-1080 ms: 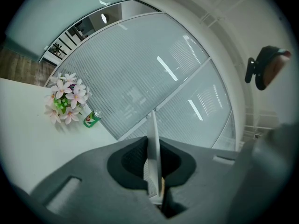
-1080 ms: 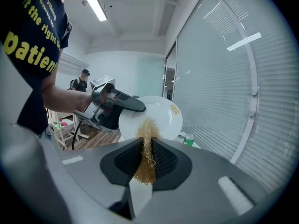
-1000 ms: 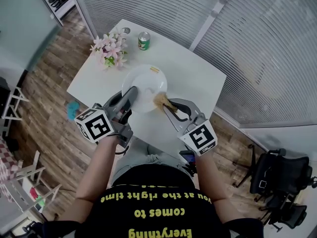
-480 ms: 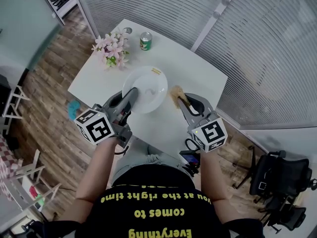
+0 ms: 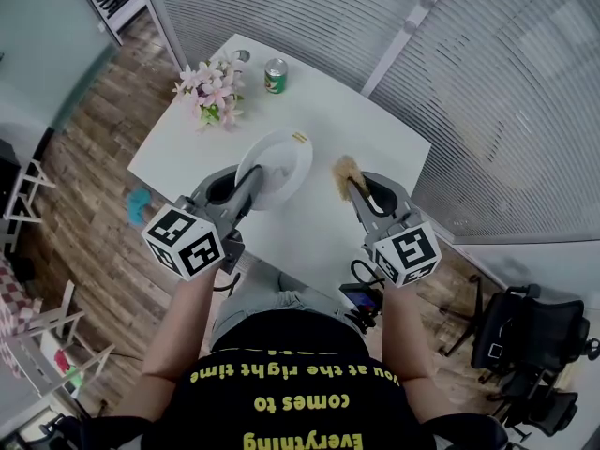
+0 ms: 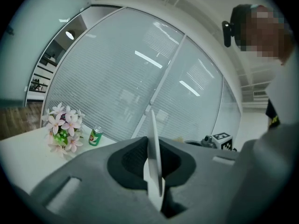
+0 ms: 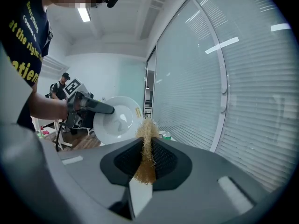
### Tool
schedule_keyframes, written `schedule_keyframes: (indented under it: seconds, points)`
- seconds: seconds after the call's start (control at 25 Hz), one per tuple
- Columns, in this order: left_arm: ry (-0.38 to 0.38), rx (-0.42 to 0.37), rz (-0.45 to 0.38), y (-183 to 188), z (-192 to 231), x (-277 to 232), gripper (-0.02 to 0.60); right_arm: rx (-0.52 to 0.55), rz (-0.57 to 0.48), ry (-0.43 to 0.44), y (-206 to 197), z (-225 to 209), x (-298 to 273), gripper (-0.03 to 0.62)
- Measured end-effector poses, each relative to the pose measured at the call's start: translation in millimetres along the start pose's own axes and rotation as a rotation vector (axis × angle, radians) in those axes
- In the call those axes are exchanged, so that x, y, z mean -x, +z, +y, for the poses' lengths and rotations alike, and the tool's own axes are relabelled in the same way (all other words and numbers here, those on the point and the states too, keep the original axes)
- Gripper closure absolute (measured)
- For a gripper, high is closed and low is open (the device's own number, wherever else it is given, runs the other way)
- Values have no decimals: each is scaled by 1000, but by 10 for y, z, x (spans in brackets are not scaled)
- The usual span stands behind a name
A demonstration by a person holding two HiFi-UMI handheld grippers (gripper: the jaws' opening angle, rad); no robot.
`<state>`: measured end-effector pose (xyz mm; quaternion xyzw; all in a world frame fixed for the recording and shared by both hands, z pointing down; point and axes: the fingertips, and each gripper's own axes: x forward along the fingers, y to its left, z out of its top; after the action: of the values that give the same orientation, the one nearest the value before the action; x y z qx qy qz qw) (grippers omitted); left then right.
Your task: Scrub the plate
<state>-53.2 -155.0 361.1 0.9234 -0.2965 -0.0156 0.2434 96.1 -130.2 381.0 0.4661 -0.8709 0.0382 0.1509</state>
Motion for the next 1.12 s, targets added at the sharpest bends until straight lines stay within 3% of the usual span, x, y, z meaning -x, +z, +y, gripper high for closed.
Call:
schedule_keyframes:
  seconds: [0.24,0.48,0.76,1.12]
  points:
    - [20,-140,38,-40,-59,5,560,-3,-13,2,47,0,43,543]
    - [70,-483,126,-70,-152,-18,561,-2,-31,3,127,-34,79,543]
    - [94,-783,220,-198,-246,-47,561,2,-42,9,221,-40,109,543]
    - [85,-1022,304,-354,-284,-109,560,-14,-60,32,359,6,132,543]
